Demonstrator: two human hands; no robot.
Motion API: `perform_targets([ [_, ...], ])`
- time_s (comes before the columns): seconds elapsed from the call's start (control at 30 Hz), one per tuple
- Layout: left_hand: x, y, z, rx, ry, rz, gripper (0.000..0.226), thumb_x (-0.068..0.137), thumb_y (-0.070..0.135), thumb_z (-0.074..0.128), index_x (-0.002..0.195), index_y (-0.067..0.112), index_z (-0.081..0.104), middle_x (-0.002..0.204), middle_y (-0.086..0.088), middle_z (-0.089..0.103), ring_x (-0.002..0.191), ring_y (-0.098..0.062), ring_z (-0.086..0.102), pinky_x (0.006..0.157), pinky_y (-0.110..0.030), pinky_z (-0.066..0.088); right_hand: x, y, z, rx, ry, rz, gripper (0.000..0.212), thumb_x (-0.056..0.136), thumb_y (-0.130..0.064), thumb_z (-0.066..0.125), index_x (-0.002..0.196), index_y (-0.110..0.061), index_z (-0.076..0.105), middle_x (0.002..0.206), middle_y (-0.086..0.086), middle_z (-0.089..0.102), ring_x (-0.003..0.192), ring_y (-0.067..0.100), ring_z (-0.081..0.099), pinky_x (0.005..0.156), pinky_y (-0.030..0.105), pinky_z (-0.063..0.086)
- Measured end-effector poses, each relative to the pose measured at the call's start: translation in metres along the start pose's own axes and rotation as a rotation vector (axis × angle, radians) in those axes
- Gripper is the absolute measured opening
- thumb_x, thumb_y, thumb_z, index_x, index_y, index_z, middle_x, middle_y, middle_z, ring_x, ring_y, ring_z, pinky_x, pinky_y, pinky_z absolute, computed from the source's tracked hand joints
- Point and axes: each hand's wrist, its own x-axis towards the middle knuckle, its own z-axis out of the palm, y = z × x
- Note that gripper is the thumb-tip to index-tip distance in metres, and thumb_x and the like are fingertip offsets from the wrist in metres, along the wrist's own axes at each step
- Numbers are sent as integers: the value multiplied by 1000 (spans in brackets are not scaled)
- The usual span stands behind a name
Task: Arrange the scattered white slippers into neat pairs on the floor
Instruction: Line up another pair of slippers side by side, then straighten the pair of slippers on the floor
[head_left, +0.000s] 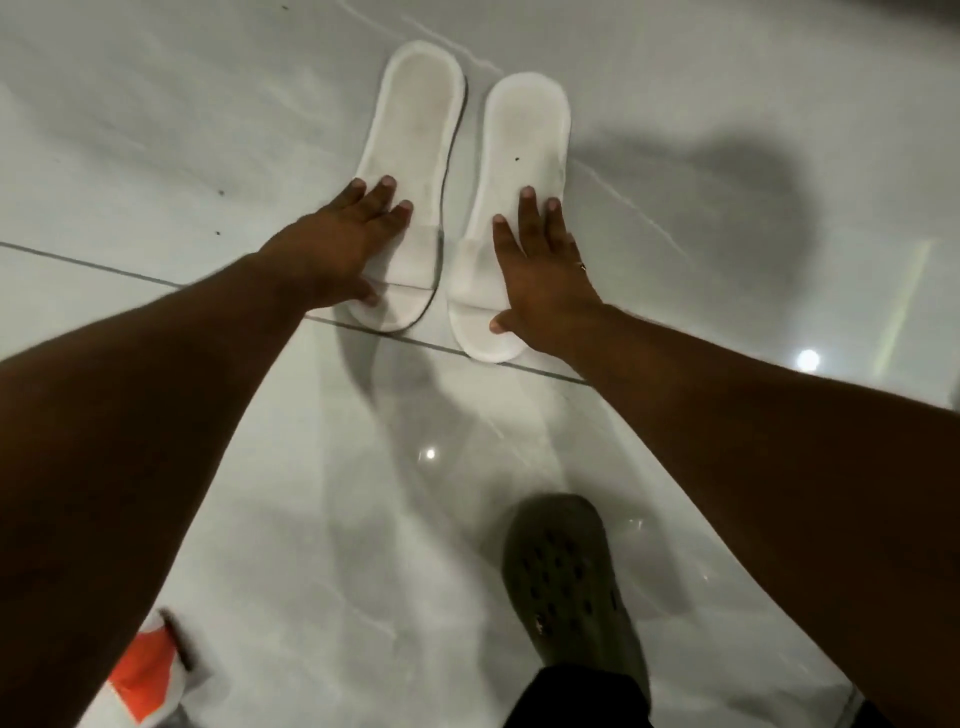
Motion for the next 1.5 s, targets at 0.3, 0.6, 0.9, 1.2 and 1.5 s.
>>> perform_targets([
  [0.3,-29,-63,5,-54,-11,-125,108,73,18,78,151,23,4,162,-6,-6,149,-31,-1,116,-50,20,54,-75,-7,-23,-78,-58,111,78,-34,76,151,-13,-5,158,16,-27,145,38,-23,120,50,2],
  [0.6,-25,26,-27,-46,121,-104,107,74,39,74,151,18,2,162,-12,1,149,-34,1,119,-49,16,-56,86,-31,4,188,37,107,78,-60,61,152,-14,-1,162,15,-11,149,35,-9,119,53,2],
  [0.9,64,401,-19,17,121,414,108,72,49,72,151,17,4,161,-17,1,148,-38,3,120,-47,15,-310,390,-43,-3,77,696,115,71,-66,65,152,-12,3,162,18,-2,147,42,-3,117,60,15],
  [1.2,128,586,28,217,87,507,125,56,64,74,150,29,-2,160,-13,-16,146,-41,-11,118,-54,4,-335,493,24,253,117,559,120,70,-47,77,152,-15,-4,161,12,-17,147,41,-11,114,62,14],
  [1.5,147,713,26,165,84,485,121,62,63,71,150,26,-4,159,-15,-18,145,-41,-15,119,-51,0,-396,621,7,238,109,463,111,75,-41,76,152,-18,0,162,8,-15,148,37,-12,117,59,7],
])
